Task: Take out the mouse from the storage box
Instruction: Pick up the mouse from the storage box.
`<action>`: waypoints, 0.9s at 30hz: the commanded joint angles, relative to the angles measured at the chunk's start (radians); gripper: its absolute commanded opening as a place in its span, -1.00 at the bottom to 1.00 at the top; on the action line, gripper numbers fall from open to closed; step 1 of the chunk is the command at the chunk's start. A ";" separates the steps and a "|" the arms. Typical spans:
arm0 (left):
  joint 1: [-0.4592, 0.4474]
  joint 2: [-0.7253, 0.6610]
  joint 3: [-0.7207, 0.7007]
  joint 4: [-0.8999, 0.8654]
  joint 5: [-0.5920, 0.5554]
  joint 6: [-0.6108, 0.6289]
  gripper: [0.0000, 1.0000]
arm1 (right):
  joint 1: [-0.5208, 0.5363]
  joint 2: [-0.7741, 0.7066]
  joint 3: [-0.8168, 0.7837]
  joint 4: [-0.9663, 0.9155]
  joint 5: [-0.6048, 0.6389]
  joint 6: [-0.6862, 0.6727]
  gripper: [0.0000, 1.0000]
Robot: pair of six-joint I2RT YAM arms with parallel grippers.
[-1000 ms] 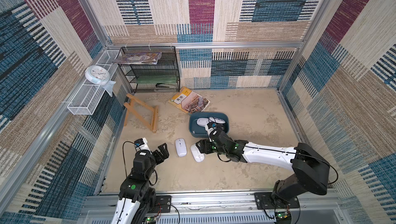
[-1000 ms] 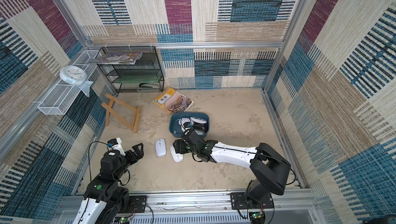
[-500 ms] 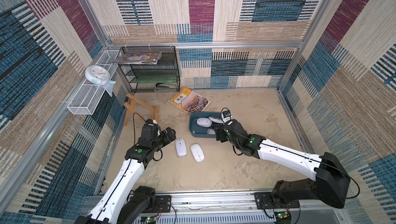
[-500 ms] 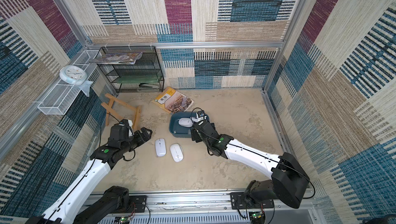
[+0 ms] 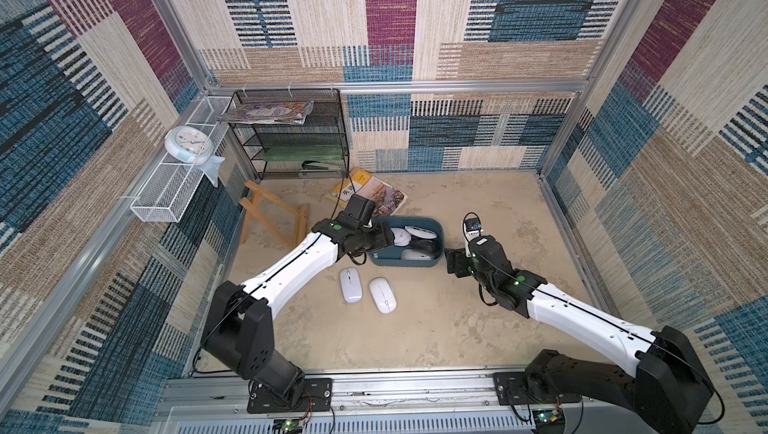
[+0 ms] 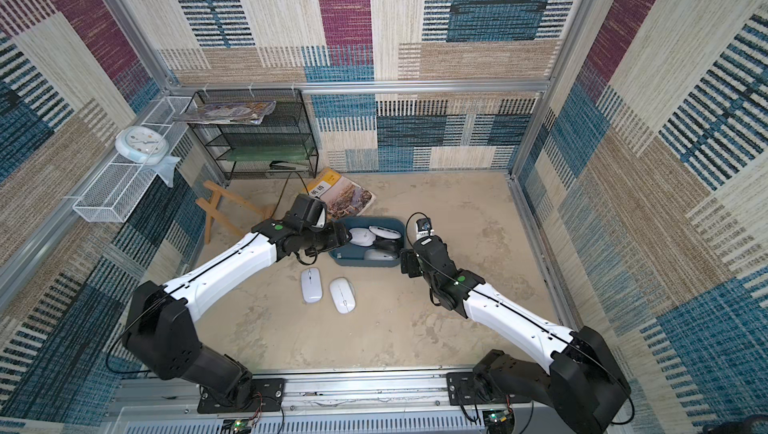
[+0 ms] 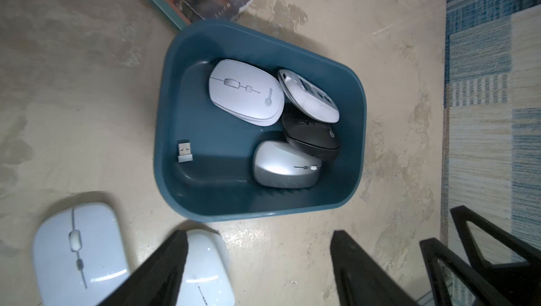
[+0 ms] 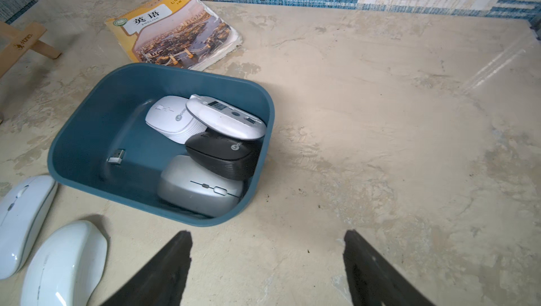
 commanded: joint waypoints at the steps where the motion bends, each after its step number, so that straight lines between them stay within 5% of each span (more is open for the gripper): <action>1: -0.027 0.086 0.090 -0.016 -0.019 -0.052 0.54 | -0.009 -0.017 -0.027 0.064 0.021 -0.008 0.70; 17: -0.098 0.464 0.443 -0.067 -0.038 -0.183 0.37 | -0.018 -0.071 -0.129 0.161 0.050 -0.009 0.70; 27: -0.104 0.570 0.524 -0.099 -0.086 -0.207 0.27 | -0.020 -0.087 -0.148 0.184 0.032 -0.007 0.70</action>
